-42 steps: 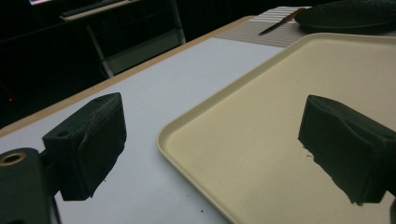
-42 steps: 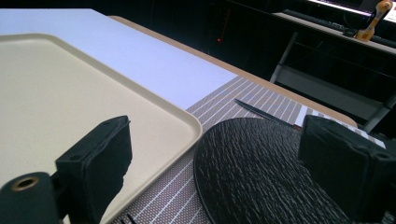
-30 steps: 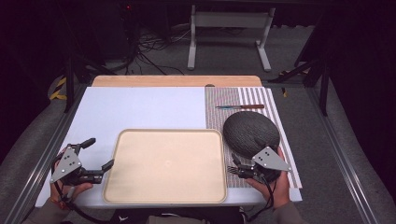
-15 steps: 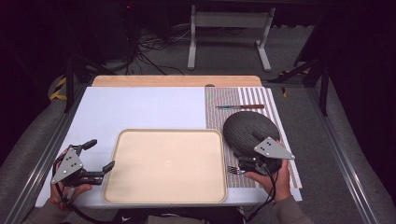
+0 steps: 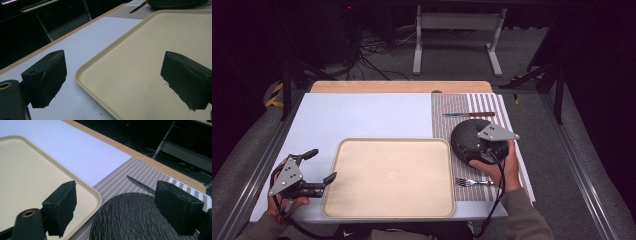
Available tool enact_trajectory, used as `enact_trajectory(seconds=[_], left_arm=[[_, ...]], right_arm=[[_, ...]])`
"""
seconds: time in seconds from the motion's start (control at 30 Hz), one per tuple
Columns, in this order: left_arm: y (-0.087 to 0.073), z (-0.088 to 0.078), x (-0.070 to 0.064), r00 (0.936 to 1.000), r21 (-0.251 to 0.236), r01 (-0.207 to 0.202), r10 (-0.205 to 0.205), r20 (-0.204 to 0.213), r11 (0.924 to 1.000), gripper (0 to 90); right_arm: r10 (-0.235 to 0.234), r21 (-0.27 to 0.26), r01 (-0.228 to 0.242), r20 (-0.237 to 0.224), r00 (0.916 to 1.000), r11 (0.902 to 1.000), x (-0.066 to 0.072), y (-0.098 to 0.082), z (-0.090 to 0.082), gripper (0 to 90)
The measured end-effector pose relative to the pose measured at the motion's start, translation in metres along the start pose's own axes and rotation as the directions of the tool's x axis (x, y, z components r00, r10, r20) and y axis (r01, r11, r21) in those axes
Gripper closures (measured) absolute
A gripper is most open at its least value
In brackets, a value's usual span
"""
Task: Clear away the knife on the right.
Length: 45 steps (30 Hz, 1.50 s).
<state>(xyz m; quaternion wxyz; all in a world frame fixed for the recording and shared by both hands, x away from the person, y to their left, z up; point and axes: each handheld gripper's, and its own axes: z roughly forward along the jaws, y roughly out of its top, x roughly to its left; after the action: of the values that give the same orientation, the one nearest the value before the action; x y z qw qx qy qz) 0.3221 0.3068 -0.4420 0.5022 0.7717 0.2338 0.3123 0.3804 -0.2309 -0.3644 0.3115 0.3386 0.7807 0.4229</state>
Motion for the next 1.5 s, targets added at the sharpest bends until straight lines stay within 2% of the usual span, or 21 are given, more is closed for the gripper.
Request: enact_trajectory(seconds=[0.13, 0.2, 0.3, 0.33, 0.4, 0.53, 0.63, 0.7, 0.9, 0.97, 1.07, 1.13, 1.17, 1.23, 1.33, 1.4, 1.47, 1.5], left_arm=[[0.001, 0.002, 0.001, 1.0000, -0.018, 0.008, -0.008, 0.000, 0.9998, 6.8], [0.001, 0.002, 0.003, 1.0000, -0.022, 0.003, -0.003, -0.004, 0.9997, 6.9], [0.000, 0.003, 0.003, 0.9997, -0.015, 0.025, -0.025, 0.004, 0.9996, 6.9], [0.001, 0.003, 0.003, 0.9999, -0.019, 0.015, -0.015, 0.001, 0.9997, 6.8], [0.001, 0.003, 0.003, 0.9999, -0.017, 0.015, -0.015, -0.001, 0.9997, 6.8], [-0.001, 0.002, 0.003, 0.9994, -0.005, 0.034, -0.034, -0.003, 0.9994, 6.9], [0.002, 0.003, 0.002, 0.9998, 0.001, 0.012, -0.012, 0.017, 0.9999, 7.2], [0.003, 0.003, 0.000, 0.9997, 0.010, -0.001, 0.001, 0.026, 0.9999, 7.0], [-0.001, -0.007, -0.002, 0.9999, 0.033, -0.005, 0.005, 0.014, 0.9994, 6.6], [-0.003, -0.010, -0.002, 1.0000, 0.037, 0.005, -0.006, 0.007, 0.9993, 6.5], [-0.006, -0.012, 0.000, 0.9999, 0.045, 0.011, -0.011, -0.013, 0.9989, 6.2], [-0.008, -0.012, 0.000, 0.9998, 0.069, 0.012, -0.011, -0.017, 0.9975, 6.1], [-0.010, -0.012, -0.001, 0.9998, 0.072, 0.013, -0.011, -0.018, 0.9973, 6.1], [-0.010, -0.014, 0.000, 0.9997, 0.078, 0.008, -0.006, -0.022, 0.9969, 6.1], [-0.011, -0.017, -0.001, 0.9992, 0.069, 0.024, -0.022, -0.033, 0.9973, 6.1], [-0.011, -0.019, -0.001, 0.9991, 0.076, 0.018, -0.015, -0.039, 0.9970, 5.9], [-0.012, -0.019, -0.001, 0.9989, 0.076, 0.028, -0.025, -0.039, 0.9967, 5.9], [-0.012, -0.020, -0.001, 0.9988, 0.072, 0.021, -0.017, -0.046, 0.9972, 5.8]], right_arm=[[0.018, 0.011, -0.018, 0.000, 0.9998, 0.9998, -0.010, 0.007, 0.010, 20.8], [0.011, 0.029, -0.011, 0.002, 0.9999, 0.9995, -0.017, 0.011, 0.019, 20.5], [0.021, 0.093, -0.023, 0.022, 0.9995, 0.9954, -0.028, 0.014, 0.034, 20.0], [0.026, 0.114, -0.031, 0.043, 0.9988, 0.9930, -0.031, 0.014, 0.039, 20.1], [0.041, 0.121, -0.043, 0.022, 0.9989, 0.9917, -0.037, 0.014, 0.045, 21.3], [0.038, 0.163, -0.041, 0.022, 0.9990, 0.9858, -0.048, 0.014, 0.061, 22.0], [0.030, 0.202, -0.036, 0.031, 0.9991, 0.9788, -0.061, 0.013, 0.072, 22.8], [0.043, 0.225, -0.048, 0.029, 0.9987, 0.9732, -0.071, 0.013, 0.079, 23.0], [0.076, 0.321, -0.090, 0.055, 0.9956, 0.9428, -0.100, 0.010, 0.102, 25.8], [0.084, 0.327, -0.097, 0.056, 0.9950, 0.9401, -0.103, 0.010, 0.105, 25.8], [0.101, 0.360, -0.119, 0.068, 0.9926, 0.9253, -0.118, 0.009, 0.122, 25.8], [0.098, 0.370, -0.118, 0.072, 0.9925, 0.9214, -0.120, 0.008, 0.125, 25.8], [0.098, 0.386, -0.124, 0.086, 0.9915, 0.9140, -0.124, 0.007, 0.130, 26.5], [0.112, 0.414, -0.138, 0.088, 0.9898, 0.8998, -0.132, 0.005, 0.138, 28.2], [0.131, 0.455, -0.156, 0.086, 0.9877, 0.8767, -0.141, -0.001, 0.150, 30.3], [0.142, 0.485, -0.166, 0.085, 0.9861, 0.8586, -0.145, -0.006, 0.155, 30.1], [0.144, 0.489, -0.168, 0.085, 0.9858, 0.8558, -0.146, -0.007, 0.157, 30.0], [0.143, 0.504, -0.161, 0.075, 0.9869, 0.8485, -0.147, -0.009, 0.160, 31.3]])
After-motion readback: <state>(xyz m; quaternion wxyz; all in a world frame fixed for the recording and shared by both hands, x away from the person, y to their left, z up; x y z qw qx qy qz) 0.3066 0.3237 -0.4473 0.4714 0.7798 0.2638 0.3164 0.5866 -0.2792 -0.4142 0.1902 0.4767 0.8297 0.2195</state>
